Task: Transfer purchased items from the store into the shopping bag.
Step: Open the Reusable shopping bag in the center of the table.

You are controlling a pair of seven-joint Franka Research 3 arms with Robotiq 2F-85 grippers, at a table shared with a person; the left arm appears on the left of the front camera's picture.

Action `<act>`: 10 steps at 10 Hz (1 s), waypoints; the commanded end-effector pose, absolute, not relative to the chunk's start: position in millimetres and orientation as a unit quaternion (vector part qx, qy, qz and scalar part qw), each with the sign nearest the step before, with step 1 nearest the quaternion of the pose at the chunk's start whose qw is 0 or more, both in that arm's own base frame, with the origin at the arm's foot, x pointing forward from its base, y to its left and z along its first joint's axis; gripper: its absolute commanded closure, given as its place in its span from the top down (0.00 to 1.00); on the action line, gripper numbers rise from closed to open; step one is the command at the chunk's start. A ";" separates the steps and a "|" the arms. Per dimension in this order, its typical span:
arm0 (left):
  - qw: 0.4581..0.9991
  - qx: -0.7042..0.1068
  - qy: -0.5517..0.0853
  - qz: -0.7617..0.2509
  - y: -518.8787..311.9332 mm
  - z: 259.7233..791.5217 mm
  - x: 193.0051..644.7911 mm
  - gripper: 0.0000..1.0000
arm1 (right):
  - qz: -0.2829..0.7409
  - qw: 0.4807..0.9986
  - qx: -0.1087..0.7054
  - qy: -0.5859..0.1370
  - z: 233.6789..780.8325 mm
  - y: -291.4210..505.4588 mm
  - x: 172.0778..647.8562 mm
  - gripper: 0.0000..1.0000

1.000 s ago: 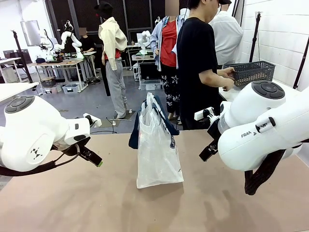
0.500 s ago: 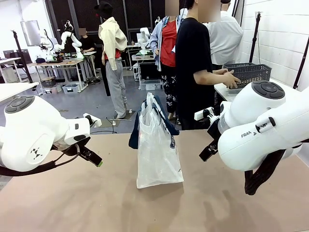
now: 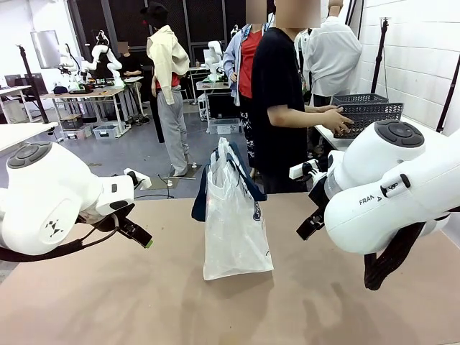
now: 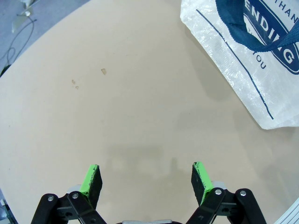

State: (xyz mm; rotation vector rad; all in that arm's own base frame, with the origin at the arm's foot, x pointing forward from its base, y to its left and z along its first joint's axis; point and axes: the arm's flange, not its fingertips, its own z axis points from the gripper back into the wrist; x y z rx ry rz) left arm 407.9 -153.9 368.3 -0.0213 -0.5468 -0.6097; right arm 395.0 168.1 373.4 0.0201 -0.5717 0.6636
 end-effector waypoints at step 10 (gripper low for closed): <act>0.973 -0.098 -0.154 -0.138 -263.2 510.7 432.8 1.00 | 0.186 0.955 0.027 -0.231 537.3 230.3 446.8 1.00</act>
